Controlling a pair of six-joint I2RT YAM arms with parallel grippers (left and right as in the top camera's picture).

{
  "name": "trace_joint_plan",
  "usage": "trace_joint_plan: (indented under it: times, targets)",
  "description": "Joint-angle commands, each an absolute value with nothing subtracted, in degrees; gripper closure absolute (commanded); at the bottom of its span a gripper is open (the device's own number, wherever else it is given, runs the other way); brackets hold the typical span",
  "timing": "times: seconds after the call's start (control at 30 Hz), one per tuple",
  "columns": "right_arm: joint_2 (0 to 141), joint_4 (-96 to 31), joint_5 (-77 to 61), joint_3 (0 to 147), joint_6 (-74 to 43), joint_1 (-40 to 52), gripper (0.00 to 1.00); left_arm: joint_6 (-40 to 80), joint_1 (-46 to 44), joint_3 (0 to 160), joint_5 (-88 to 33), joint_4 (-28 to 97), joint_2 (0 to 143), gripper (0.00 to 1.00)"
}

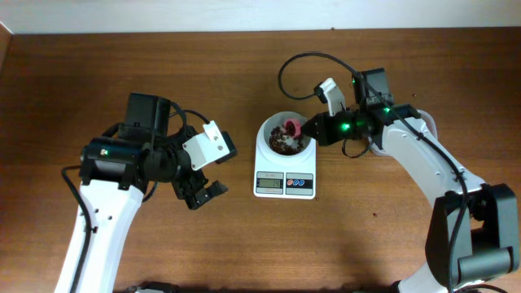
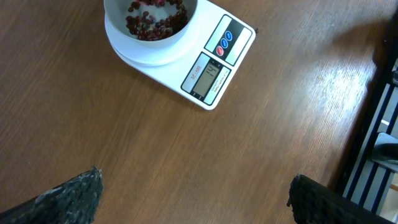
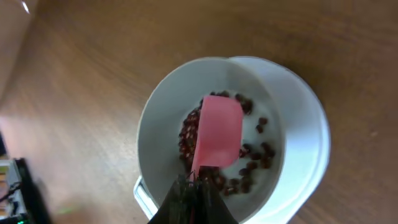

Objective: Scoop and weigh 50g on scale
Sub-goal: 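Carry the scoop over the white bowl and tilt to pour beans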

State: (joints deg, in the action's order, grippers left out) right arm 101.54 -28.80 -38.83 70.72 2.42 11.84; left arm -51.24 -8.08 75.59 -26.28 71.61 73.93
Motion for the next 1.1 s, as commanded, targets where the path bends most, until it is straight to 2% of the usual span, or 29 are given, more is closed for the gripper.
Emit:
trace_joint_plan:
  times: [0.0,0.43,0.63,1.07]
  targets:
    - [101.49,-28.25,-36.71,71.4,6.92,13.45,0.96,-51.75,-8.1,75.99,-26.5,71.68,73.93,0.01]
    - [93.01,-29.39,-21.52,71.59,7.35,18.5,0.96,-51.75,-8.1,75.99,-26.5,71.68,73.93,0.01]
    - [92.99,-32.29,-5.21,71.59,10.55,23.94,0.96,-51.72,-8.1,75.99,-26.5,71.68,73.93,0.01]
    - [91.15,-31.33,-10.94,71.7,10.5,24.01,0.96,-51.75,-8.1,75.99,-26.5,71.68,73.93,0.01]
